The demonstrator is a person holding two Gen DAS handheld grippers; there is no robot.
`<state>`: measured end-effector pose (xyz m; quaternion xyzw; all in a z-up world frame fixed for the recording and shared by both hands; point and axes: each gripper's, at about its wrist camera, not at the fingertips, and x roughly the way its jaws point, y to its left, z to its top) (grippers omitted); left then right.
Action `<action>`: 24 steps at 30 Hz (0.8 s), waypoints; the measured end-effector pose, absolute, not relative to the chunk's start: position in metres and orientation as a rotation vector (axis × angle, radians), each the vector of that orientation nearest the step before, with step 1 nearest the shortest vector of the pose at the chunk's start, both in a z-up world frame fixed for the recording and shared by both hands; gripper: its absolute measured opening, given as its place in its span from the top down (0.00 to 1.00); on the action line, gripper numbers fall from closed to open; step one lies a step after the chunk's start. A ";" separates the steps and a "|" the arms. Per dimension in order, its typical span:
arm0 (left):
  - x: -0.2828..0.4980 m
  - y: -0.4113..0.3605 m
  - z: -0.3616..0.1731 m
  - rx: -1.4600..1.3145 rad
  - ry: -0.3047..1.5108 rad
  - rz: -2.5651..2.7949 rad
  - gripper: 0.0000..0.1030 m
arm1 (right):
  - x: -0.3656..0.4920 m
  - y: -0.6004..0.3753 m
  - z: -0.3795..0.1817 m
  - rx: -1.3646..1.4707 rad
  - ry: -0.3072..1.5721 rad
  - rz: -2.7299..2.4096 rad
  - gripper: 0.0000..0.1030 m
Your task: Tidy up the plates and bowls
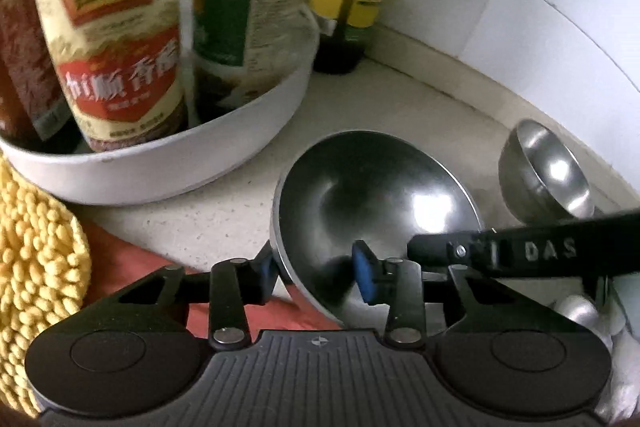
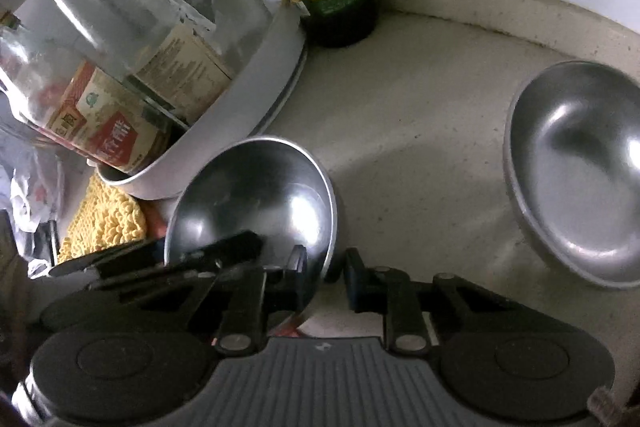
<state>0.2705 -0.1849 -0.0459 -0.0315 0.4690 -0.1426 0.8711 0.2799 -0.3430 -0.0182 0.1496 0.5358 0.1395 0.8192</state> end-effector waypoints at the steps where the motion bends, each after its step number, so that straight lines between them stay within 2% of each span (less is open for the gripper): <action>1: 0.270 -0.185 -0.044 -0.067 0.985 -0.302 0.56 | 0.280 -0.341 -0.018 0.314 1.138 0.286 0.82; 13: 0.249 -0.192 0.007 -0.059 0.859 -0.368 0.53 | 0.257 -0.350 0.026 0.335 1.021 0.252 0.83; 24: 0.197 -0.210 0.049 0.007 0.769 -0.549 0.52 | 0.187 -0.362 0.076 0.358 0.924 0.161 0.83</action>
